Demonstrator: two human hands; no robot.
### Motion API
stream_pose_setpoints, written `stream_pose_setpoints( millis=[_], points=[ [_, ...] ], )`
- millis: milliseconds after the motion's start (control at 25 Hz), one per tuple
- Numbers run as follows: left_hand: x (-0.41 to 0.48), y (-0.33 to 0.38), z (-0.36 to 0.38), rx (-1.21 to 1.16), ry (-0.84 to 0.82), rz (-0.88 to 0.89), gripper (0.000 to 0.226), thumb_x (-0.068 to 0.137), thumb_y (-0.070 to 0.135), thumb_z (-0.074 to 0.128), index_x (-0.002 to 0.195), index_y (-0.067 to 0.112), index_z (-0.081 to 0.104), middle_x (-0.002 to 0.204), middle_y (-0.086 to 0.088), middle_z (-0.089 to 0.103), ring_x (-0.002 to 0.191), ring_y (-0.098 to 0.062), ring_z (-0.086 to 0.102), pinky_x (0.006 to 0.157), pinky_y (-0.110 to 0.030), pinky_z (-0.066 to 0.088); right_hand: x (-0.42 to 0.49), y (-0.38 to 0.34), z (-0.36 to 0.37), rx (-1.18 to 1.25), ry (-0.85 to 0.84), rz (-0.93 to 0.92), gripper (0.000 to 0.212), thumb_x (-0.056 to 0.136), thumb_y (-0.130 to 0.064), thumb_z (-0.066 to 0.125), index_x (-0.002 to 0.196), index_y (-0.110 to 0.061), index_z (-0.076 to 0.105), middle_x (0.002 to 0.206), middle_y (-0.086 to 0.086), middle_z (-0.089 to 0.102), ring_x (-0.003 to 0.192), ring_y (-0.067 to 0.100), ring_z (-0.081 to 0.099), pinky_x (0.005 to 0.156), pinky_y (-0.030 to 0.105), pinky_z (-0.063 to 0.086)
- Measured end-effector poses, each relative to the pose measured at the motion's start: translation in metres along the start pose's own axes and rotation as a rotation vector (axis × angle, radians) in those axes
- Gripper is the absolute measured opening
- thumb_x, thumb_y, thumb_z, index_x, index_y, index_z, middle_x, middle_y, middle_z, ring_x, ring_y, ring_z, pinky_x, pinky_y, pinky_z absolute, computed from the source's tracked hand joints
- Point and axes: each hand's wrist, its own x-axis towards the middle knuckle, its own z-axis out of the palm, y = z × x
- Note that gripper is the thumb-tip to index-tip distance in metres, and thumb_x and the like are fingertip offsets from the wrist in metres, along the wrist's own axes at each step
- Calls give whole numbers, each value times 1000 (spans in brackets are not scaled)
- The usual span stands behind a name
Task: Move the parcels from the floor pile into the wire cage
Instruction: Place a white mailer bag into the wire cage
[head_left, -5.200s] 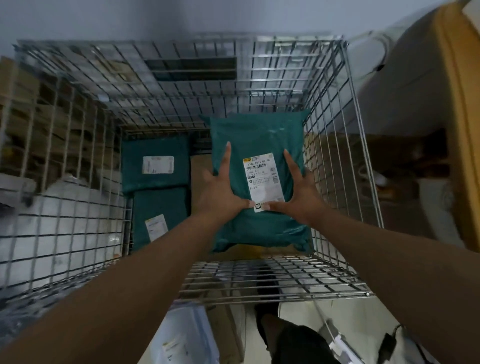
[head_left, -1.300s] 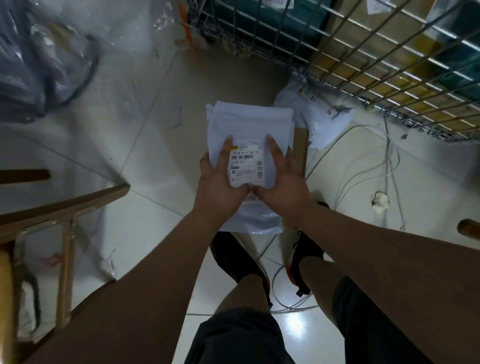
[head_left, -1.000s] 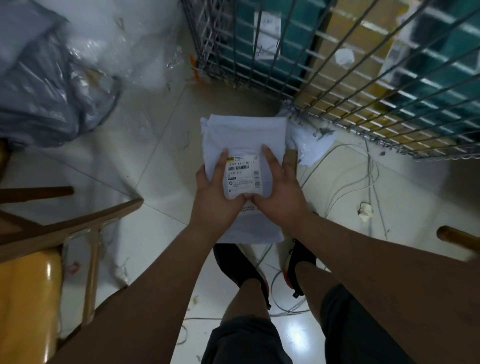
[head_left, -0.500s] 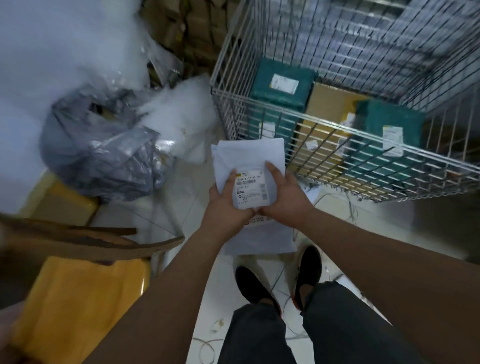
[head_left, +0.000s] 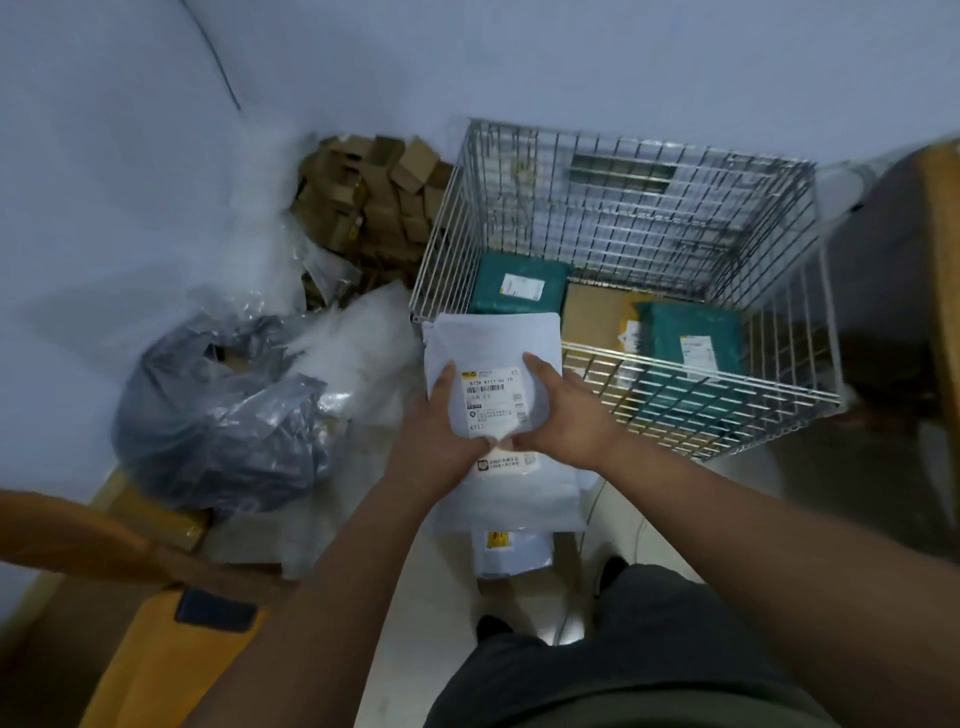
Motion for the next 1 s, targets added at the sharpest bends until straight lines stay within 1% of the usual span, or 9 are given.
stream_pose_setpoints(
  millis=[160,320,520,600,680,760,840,920,1000],
  points=[
    [12,34,-4,49,-17,62,114,78,37,83,161,37,5,157,-4,39,139,-27,44,111,-43,41,-5,3,-33,31,42,37,123,69,-43,92,162,-35,12,152,12,33,137,32,43,106,31,40],
    [49,78,2,59,-40,100,117,74,45,82,160,38,4,161,1,34,142,-24,41,113,-48,39,10,19,-78,90,105,60,122,69,-44,92,162,-35,14,149,10,36,139,30,41,108,33,39],
    [122,145,20,62,-41,140,117,79,36,84,162,35,2,164,3,29,146,-21,35,113,-39,34,63,50,-146,128,176,72,118,70,-43,91,162,-36,16,151,6,36,140,28,39,111,35,36],
    [158,170,29,69,-39,133,122,78,32,86,162,33,-2,162,3,32,143,-21,38,111,-38,37,93,63,-169,149,198,91,117,71,-41,91,161,-38,16,149,5,36,137,27,40,111,39,39],
    [193,187,38,68,-21,99,129,75,34,87,161,33,-10,158,2,41,137,-25,48,108,-41,44,126,76,-187,147,202,108,116,72,-40,91,161,-40,15,149,4,35,135,28,42,108,42,43],
    [230,197,46,61,-3,41,131,75,32,88,161,27,-11,152,1,49,132,-27,54,103,-42,48,162,89,-198,138,205,99,115,73,-42,90,160,-42,14,152,4,32,136,28,41,108,44,44],
    [267,198,51,64,10,10,120,73,28,89,161,21,8,145,0,55,128,-26,57,97,-38,50,195,103,-203,143,207,97,114,74,-43,88,160,-43,13,153,5,31,137,29,39,108,43,43],
    [300,194,56,70,19,47,100,71,24,90,151,22,30,138,2,57,123,-21,57,88,-32,47,228,114,-201,166,214,88,113,76,-42,87,161,-42,12,154,5,30,139,29,37,109,42,41],
    [336,182,61,68,11,79,91,71,21,90,145,24,37,134,3,57,119,-18,56,86,-30,44,266,125,-191,158,228,90,114,75,-43,88,161,-43,12,158,7,27,142,30,35,113,43,38]
  ],
)
